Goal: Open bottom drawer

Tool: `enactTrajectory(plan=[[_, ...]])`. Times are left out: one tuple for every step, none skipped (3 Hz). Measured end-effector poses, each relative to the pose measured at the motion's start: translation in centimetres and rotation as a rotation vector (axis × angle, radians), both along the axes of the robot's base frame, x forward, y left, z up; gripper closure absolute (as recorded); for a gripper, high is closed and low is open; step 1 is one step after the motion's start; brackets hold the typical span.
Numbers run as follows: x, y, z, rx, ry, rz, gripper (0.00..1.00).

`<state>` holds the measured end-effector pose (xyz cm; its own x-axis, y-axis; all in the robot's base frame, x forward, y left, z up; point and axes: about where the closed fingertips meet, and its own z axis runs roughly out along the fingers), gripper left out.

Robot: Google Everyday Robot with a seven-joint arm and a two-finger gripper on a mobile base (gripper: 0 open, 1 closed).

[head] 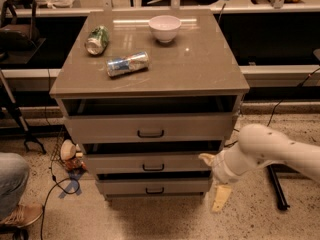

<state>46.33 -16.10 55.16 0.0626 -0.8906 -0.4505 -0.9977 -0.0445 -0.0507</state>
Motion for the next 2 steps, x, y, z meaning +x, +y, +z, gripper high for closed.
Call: enactTrajectory(plan=[[1.39, 0.24, -0.59, -0.014, -0.056, -0.009, 0.0], [1.39, 0.24, -0.59, -0.014, -0.056, -0.009, 0.0]])
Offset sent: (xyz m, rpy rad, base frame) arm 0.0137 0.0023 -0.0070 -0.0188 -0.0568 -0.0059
